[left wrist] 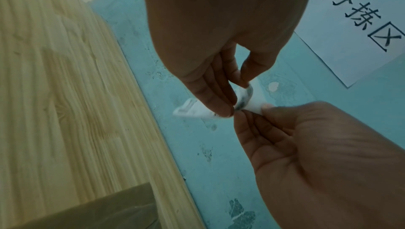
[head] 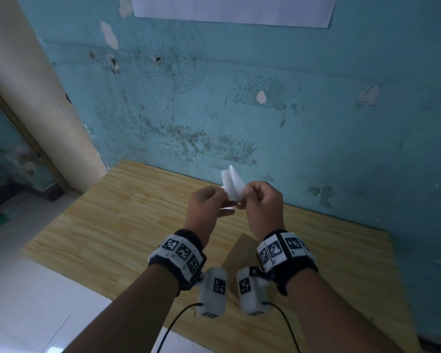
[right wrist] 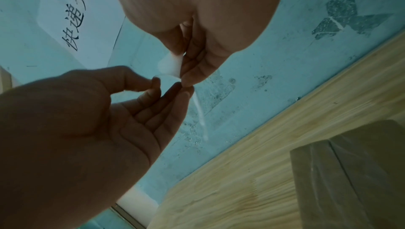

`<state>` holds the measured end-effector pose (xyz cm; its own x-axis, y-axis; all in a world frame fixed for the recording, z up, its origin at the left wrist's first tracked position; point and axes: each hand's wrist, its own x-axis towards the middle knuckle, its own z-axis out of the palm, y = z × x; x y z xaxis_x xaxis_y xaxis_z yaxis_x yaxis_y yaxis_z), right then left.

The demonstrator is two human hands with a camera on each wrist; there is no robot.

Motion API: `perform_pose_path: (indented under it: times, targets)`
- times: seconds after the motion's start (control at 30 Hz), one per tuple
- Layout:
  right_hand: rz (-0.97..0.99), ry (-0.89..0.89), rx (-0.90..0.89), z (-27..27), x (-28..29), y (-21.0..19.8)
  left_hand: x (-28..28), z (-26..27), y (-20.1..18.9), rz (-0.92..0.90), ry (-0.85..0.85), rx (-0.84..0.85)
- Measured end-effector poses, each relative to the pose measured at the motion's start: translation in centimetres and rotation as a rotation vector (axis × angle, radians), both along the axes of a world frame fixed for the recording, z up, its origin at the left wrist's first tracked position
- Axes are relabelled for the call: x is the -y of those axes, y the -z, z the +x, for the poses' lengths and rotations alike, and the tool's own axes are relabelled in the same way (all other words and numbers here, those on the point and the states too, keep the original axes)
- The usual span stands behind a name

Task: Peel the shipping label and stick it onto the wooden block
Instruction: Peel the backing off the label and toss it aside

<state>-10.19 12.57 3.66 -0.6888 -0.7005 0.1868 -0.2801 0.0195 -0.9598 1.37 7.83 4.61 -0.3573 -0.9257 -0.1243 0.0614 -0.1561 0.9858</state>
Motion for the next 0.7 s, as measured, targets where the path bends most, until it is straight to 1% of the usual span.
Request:
perform_pose_path:
  times: [0.17, 0.4, 0.6, 0.7]
  targets:
    - [0.011, 0.078, 0.081, -1.0, -0.3, -0.4, 0.0, 1.9, -0.1, 0.06, -0.033, -0.107]
    - [0.078, 0.334, 0.157, -4.0, -0.8, 1.5, 1.5, 4.2, 0.3, 0.23, -0.164, -0.308]
    - [0.305, 0.524, 0.138, -7.0, -2.9, 4.1, 1.8, 5.0, -0.3, 0.26, -0.184, -0.392]
    - [0.437, 0.587, 0.141, -8.3, -4.5, 5.2, 1.8, 5.0, -0.4, 0.272, -0.174, -0.391]
